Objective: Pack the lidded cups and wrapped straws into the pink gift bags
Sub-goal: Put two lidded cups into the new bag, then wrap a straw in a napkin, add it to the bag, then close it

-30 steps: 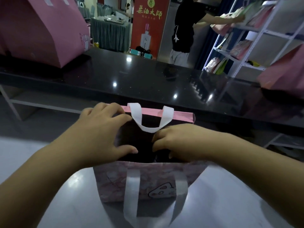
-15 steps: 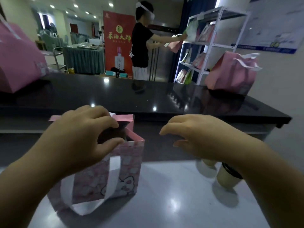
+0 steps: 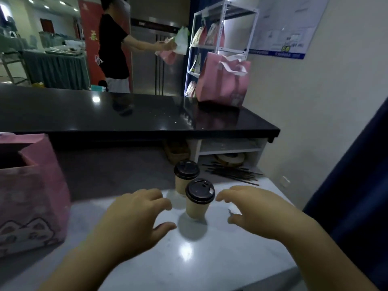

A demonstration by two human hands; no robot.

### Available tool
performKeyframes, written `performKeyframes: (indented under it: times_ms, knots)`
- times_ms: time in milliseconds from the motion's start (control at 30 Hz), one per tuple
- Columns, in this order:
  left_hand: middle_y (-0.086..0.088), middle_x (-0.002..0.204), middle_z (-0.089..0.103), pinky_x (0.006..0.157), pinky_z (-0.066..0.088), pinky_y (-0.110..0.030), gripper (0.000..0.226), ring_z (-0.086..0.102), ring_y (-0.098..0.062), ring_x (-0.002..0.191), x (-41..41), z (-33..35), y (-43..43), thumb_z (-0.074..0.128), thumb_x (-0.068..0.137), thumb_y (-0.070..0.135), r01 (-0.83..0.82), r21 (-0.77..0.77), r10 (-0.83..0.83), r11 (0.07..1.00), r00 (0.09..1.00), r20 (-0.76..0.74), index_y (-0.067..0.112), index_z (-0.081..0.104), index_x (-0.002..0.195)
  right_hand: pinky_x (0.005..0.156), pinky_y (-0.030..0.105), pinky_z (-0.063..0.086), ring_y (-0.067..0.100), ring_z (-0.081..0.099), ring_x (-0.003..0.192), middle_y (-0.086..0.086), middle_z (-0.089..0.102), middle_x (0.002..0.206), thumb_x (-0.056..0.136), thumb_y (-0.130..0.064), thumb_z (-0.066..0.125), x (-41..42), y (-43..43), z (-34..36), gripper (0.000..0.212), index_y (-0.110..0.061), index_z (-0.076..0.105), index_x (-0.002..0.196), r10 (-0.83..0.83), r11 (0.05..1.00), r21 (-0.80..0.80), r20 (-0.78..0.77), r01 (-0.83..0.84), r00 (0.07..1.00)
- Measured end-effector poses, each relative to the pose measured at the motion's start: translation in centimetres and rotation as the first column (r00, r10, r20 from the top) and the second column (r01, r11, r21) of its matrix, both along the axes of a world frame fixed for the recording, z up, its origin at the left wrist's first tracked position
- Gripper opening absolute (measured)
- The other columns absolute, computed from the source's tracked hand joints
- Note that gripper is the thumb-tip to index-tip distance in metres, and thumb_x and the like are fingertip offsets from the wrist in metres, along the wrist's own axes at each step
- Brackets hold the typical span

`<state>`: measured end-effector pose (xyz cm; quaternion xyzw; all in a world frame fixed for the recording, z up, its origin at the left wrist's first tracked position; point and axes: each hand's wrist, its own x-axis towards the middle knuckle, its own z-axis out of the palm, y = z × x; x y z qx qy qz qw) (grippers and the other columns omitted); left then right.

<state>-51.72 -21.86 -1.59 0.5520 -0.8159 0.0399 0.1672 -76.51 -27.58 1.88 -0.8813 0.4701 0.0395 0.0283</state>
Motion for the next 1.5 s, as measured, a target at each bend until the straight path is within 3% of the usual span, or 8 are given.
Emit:
performKeyframes:
  times_ms: [367,533,633,833,1033,1233,1367,1500]
  knots:
    - [0.019,0.113,0.052,0.072,0.036,-0.019,0.044,0.049,-0.005,0.105,-12.2,-2.6,-8.4,0.045,0.083,0.062,0.211,0.069,-0.207,0.975,0.976,-0.072,0.036,0.052,0.117,0.086,0.027,0.046,0.008,0.052,0.108,-0.016,0.052,0.125,0.090,-0.039,0.056,-11.4,-4.7,-5.0,0.044,-0.041,0.040,0.131,-0.304,0.950,0.085,0.037,0.300,0.952]
    - [0.019,0.113,0.052,0.076,0.042,-0.022,0.040,0.049,-0.006,0.105,-16.0,-4.8,-13.0,0.045,0.086,0.057,0.282,0.133,-0.264,0.950,0.955,-0.133,0.034,0.050,0.118,0.069,0.022,0.038,0.005,0.050,0.090,-0.016,0.054,0.122,0.090,-0.046,0.054,-14.6,-7.9,-7.8,0.041,-0.038,0.043,0.129,-0.437,0.899,0.061,0.065,0.433,0.897]
    - [0.017,0.113,0.053,0.074,0.039,-0.023,0.037,0.049,-0.007,0.105,-18.1,-6.6,-15.3,0.045,0.087,0.054,0.291,0.186,-0.267,0.938,0.953,-0.146,0.033,0.050,0.117,0.069,0.022,0.040,0.008,0.055,0.094,-0.014,0.054,0.123,0.090,-0.047,0.053,-16.0,-9.9,-9.8,0.041,-0.034,0.044,0.128,-0.495,0.869,0.064,0.092,0.491,0.864]
    - [0.011,0.123,0.048,0.084,0.044,-0.029,0.035,0.044,-0.013,0.113,-21.7,-11.5,-19.2,0.045,0.091,0.044,0.202,0.314,-0.161,0.928,0.976,-0.149,0.030,0.047,0.123,0.086,0.031,0.046,0.015,0.052,0.110,-0.007,0.051,0.128,0.091,-0.045,0.051,-18.2,-14.1,-14.1,0.045,-0.027,0.043,0.132,-0.503,0.861,0.160,0.128,0.483,0.855]
    - [0.003,0.133,0.042,0.093,0.040,-0.033,0.034,0.039,-0.019,0.118,-24.3,-15.2,-20.2,0.047,0.090,0.032,0.041,0.384,0.024,0.923,0.986,-0.164,0.022,0.050,0.123,0.091,0.032,0.044,0.020,0.046,0.116,0.000,0.042,0.132,0.091,-0.045,0.052,-19.6,-18.2,-17.8,0.053,-0.019,0.040,0.135,-0.421,0.894,0.252,0.194,0.370,0.886]
    - [0.006,0.123,0.048,0.090,0.037,-0.026,0.033,0.041,-0.017,0.109,-25.7,-16.6,-19.4,0.057,0.083,0.038,-0.061,0.414,0.162,0.908,0.964,-0.212,0.021,0.059,0.111,0.080,0.029,0.046,0.015,0.050,0.100,-0.005,0.048,0.112,0.084,-0.049,0.061,-19.8,-20.5,-19.6,0.044,-0.022,0.056,0.119,-0.340,0.916,0.310,0.265,0.254,0.902]
    - [0.010,0.119,0.047,0.086,0.034,-0.018,0.036,0.040,-0.011,0.106,-26.1,-16.9,-19.0,0.062,0.080,0.040,-0.114,0.430,0.259,0.895,0.919,-0.297,0.025,0.059,0.112,0.070,0.026,0.046,0.009,0.053,0.080,-0.012,0.048,0.088,0.072,-0.039,0.076,-19.9,-21.5,-19.8,0.034,-0.030,0.057,0.099,-0.417,0.883,0.391,0.397,0.260,0.817]
    - [0.010,0.120,0.044,0.086,0.030,-0.016,0.045,0.037,-0.012,0.109,-26.5,-17.3,-18.6,0.066,0.078,0.038,-0.187,0.417,0.347,0.890,0.869,-0.351,0.025,0.056,0.119,0.064,0.025,0.047,0.006,0.055,0.073,-0.012,0.055,0.082,0.072,-0.034,0.076,-19.9,-22.0,-20.1,0.028,-0.034,0.058,0.093,-0.445,0.873,0.417,0.462,0.255,0.768]
